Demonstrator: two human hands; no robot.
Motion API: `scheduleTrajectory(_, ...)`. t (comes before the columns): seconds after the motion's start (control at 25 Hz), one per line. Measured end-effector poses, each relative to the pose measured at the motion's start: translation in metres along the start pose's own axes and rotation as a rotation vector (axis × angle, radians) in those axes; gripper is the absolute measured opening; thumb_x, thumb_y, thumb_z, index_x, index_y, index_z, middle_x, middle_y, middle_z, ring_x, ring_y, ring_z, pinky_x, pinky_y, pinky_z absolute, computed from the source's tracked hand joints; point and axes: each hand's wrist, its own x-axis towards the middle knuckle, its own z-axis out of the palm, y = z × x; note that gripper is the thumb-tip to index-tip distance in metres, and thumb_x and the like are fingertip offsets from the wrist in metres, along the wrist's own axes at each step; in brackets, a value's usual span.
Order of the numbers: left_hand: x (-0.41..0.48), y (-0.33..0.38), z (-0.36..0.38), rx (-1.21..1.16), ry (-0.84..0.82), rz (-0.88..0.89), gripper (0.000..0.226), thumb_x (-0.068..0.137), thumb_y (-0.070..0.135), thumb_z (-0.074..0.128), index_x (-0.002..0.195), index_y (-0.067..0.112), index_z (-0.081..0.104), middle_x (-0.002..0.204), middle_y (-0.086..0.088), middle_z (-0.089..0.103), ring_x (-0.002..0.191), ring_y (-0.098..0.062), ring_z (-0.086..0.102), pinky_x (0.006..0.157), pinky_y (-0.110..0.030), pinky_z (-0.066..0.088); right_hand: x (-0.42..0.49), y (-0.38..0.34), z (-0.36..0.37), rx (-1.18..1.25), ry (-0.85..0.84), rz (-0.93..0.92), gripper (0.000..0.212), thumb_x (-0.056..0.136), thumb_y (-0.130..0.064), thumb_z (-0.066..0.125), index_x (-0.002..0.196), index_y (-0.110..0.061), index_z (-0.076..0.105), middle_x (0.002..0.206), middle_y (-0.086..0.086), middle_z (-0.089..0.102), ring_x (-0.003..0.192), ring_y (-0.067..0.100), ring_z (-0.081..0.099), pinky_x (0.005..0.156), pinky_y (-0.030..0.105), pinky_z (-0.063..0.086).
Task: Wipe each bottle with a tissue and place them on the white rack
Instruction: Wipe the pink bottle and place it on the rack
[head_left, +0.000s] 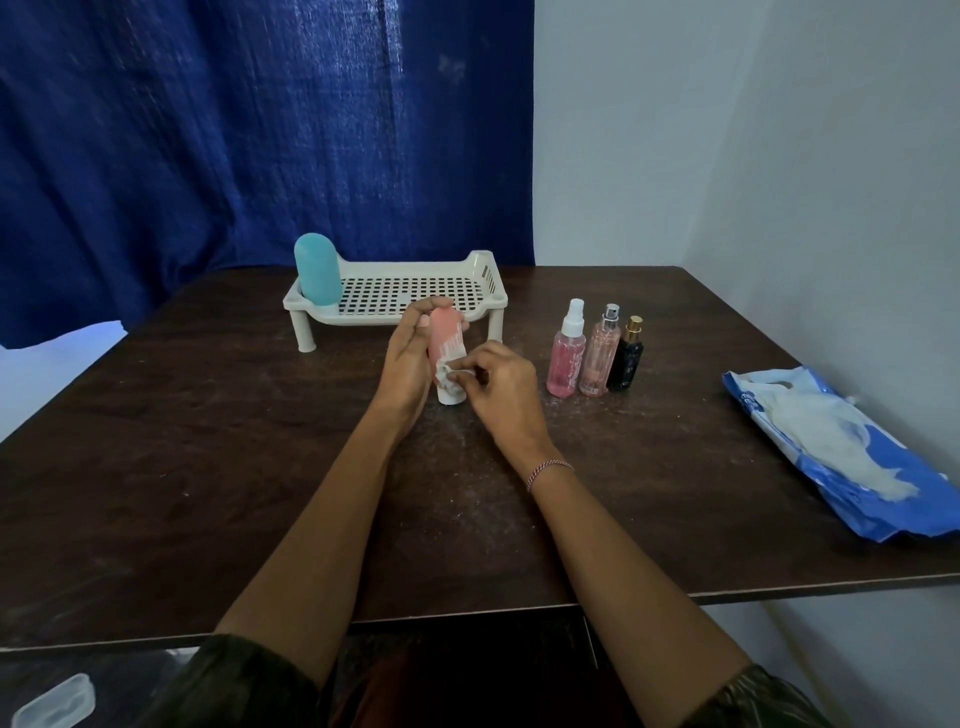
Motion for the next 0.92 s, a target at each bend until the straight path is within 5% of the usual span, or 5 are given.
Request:
scheduleTrajectory(0.56,0.0035,-0.004,-0.001,0.053,-0.009,0.014,0.032,0.101,0.014,0.024,0.11,0.022,0.055,0.132,-0.025,0.048,0.116,-0.032,0.054,0.098,-0.043,0.047,0.0007,0.0015,0.0009,0.013,0.054,-0.054,0.011,0.077,0.001,0.069,0.087,-0.002,0.071,0.087,0.006,0.066,0.078,0.01,0.06,0.076,0.01,0.045)
scheduleTrajectory(0.72,0.0023,-0.0056,0.0019,0.171,-0.036,0.057,0.03,0.097,0.018,0.027,0.111,0.023,0.053,0.13,-0.024,0.05,0.119,-0.033,0.052,0.099,-0.041,0.047,0.0023,0.0005,-0.0022,-0.016,0.112,-0.048,0.013,0.079,-0.003,0.069,0.092,-0.002,0.07,0.092,0.006,0.065,0.085,0.013,0.061,0.082,0.021,0.05)
scheduleTrajectory(0.92,0.0019,-0.0038,0.0018,0.208,-0.033,0.058,0.03,0.093,0.025,0.031,0.11,0.024,0.055,0.128,-0.02,0.053,0.121,-0.033,0.051,0.102,-0.043,0.044,-0.0028,-0.0049,0.0,-0.03,0.086,-0.12,0.013,0.077,-0.002,0.07,0.09,-0.003,0.071,0.09,0.005,0.065,0.084,0.014,0.06,0.079,0.017,0.047)
